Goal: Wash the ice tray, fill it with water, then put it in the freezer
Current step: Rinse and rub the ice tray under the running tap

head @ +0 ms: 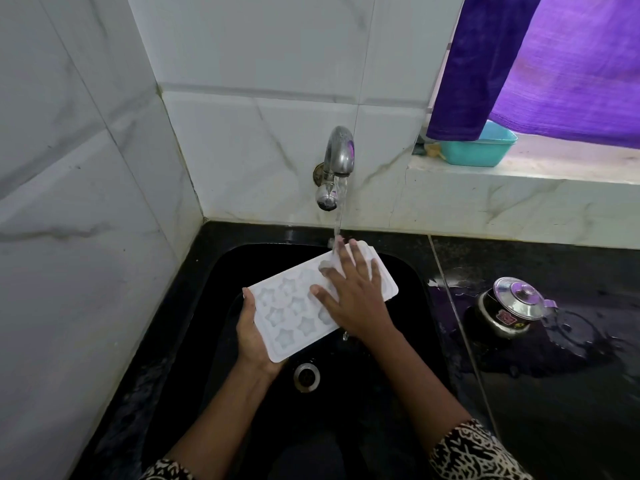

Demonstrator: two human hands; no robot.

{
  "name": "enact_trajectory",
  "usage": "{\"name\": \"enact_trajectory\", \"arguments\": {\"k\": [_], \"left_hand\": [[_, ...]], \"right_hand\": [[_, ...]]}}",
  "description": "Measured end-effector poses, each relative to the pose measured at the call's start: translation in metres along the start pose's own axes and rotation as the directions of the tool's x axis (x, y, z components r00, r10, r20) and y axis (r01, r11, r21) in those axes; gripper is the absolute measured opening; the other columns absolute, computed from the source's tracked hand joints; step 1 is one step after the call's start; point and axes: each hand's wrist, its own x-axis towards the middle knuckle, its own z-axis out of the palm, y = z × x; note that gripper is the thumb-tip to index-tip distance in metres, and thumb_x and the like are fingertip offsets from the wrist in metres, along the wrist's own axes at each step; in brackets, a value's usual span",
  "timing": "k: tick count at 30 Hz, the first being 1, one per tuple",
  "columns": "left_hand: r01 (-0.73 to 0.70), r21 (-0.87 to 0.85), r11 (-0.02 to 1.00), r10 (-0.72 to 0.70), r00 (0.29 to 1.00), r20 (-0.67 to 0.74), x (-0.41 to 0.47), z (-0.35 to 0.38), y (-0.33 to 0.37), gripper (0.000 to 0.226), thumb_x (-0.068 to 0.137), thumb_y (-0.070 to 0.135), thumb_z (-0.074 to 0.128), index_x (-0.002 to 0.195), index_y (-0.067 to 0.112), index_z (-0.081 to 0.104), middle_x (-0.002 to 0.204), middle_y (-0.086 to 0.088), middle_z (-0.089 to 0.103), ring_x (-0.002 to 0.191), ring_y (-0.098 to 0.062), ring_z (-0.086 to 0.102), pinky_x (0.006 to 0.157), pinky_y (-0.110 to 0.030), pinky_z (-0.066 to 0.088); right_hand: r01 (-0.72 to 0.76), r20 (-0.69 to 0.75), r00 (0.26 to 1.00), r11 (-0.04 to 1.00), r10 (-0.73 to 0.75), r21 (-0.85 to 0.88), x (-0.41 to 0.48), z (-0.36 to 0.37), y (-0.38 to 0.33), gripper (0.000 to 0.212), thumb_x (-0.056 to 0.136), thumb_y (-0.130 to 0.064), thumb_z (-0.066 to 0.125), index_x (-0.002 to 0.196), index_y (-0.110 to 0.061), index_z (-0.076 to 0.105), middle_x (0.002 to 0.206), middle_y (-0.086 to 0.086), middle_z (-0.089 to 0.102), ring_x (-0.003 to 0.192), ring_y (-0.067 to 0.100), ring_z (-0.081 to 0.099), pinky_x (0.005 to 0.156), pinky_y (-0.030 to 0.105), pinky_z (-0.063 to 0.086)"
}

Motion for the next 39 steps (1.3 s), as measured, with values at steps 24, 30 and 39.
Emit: {"name": "enact_trajectory", "arguments": {"k": [24, 30, 39], "left_hand": [[0.002, 0.001, 1.0, -0.002, 1.0, 0.0, -0.003, -0.007, -0.009, 0.077, 0.09, 0.067, 0.027, 0.123, 0.008, 0.064, 0.134, -0.022, 0.055, 0.118, -0.04, 0.058, 0.085, -0.05, 0.055], [-0.002, -0.014, 1.0, 0.002, 1.0, -0.001, -0.003, -0.014, -0.007, 0.075, 0.092, 0.066, 0.027, 0.121, 0.009, 0.067, 0.136, -0.021, 0.054, 0.119, -0.039, 0.057, 0.085, -0.049, 0.054], [-0.017, 0.026, 1.0, 0.017, 1.0, 0.005, -0.002, -0.015, -0.007, 0.078, 0.091, 0.068, 0.024, 0.12, 0.009, 0.067, 0.136, -0.021, 0.053, 0.12, -0.039, 0.055, 0.093, -0.05, 0.051]], "right_hand": [[0.011, 0.012, 1.0, 0.999, -0.01, -0.044, 0.001, -0.007, -0.002, 0.07, 0.084, -0.067, 0.013, 0.111, -0.025, 0.061, 0.16, -0.001, 0.001, 0.146, 0.017, -0.007, 0.114, 0.051, -0.003], [-0.017, 0.051, 0.999, 1.0, 0.017, -0.005, 0.0, -0.013, 0.007, 0.076, 0.082, -0.072, 0.007, 0.107, -0.029, 0.065, 0.16, -0.003, -0.002, 0.146, 0.016, -0.011, 0.114, 0.049, -0.006], [-0.041, 0.06, 0.997, 0.999, 0.041, -0.003, -0.003, -0.006, 0.01, 0.073, 0.081, -0.068, 0.007, 0.109, -0.031, 0.063, 0.16, -0.003, -0.002, 0.146, 0.016, -0.011, 0.113, 0.05, -0.006]]}}
